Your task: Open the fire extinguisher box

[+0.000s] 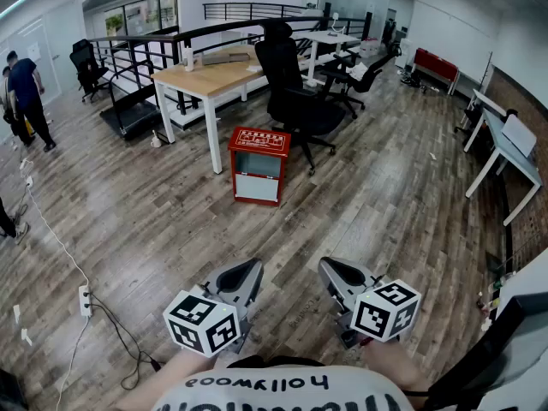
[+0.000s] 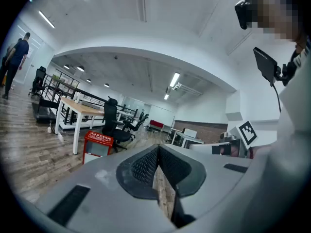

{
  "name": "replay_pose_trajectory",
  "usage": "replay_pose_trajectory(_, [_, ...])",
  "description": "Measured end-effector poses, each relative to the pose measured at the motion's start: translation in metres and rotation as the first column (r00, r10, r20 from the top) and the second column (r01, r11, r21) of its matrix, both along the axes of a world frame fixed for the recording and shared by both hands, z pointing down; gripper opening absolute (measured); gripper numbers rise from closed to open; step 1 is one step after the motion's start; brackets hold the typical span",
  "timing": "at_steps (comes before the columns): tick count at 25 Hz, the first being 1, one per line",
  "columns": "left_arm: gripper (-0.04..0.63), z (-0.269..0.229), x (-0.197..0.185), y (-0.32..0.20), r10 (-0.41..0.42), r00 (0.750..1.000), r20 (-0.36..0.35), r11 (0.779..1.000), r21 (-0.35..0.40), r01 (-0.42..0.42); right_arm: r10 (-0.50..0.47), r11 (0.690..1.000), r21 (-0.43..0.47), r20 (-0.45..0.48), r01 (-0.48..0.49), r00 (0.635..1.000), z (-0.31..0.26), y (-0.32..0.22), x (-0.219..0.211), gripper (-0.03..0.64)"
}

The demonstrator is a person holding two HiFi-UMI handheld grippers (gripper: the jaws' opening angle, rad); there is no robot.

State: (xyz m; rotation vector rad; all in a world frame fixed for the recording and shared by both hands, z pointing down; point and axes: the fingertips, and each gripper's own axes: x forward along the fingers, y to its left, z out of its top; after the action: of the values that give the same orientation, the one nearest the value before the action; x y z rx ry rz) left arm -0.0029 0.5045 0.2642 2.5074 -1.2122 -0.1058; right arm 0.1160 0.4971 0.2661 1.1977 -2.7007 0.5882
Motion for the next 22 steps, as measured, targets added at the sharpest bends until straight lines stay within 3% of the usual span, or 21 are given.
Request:
replay_pose_trajectory(11, [0.008,0.003,-0.003,0.009,0.001,1.0,-0.004,1.0,-0.008,-0.001,0.02,1.0,-0.007,0.004,-0.019,1.0,0.003,0.006,0.002,0.009])
replay_pose_trajectory(18, [0.008,0.007,-0.019,0.006,0.004,1.0,0.016,1.0,-0.014,-0.004,0.083,0.994,0.062,0.139,-0.092,0.987,-0.009,-0.004,0.007,0.011])
replay_pose_trajectory(22, [0.008,0.014,-0.027,0.003,0.018,0.999,0.034,1.0,-0.001,-0.018,0.069,0.985,0.142,0.187,-0.096,0.98,-0.015,-0.002,0.004,0.011])
